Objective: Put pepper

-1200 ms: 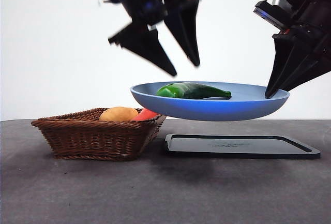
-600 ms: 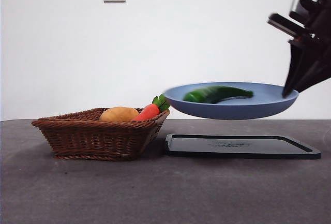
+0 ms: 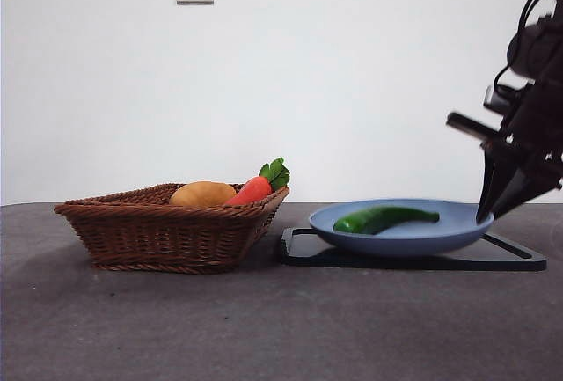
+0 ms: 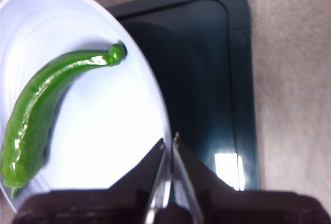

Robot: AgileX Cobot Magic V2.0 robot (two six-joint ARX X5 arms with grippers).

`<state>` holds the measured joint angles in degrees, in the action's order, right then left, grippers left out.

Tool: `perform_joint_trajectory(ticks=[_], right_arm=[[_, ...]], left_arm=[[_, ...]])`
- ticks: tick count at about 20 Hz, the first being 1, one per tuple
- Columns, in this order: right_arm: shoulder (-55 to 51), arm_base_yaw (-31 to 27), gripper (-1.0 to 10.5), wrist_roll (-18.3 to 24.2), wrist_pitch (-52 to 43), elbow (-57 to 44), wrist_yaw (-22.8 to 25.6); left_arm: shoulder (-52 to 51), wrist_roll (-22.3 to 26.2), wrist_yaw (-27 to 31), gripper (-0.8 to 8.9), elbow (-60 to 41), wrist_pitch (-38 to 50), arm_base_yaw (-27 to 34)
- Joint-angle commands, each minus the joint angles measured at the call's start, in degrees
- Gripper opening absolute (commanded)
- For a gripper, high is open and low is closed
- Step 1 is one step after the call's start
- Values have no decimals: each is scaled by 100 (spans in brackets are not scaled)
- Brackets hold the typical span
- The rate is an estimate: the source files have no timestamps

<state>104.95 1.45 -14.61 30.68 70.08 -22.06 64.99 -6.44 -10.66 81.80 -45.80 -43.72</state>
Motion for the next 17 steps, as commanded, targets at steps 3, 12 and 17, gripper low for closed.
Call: perform_joint_trajectory(ticks=[3, 12, 17], right_arm=[[262, 7, 2, -33, -247, 142, -28], [181, 4, 181, 57, -173, 142, -44], [-798, -70, 183, 291, 297, 142, -26]], left_arm=[[48, 68, 22, 232, 114, -13, -46], [48, 68, 184, 232, 114, -22, -44], [48, 74, 396, 232, 114, -74, -44]])
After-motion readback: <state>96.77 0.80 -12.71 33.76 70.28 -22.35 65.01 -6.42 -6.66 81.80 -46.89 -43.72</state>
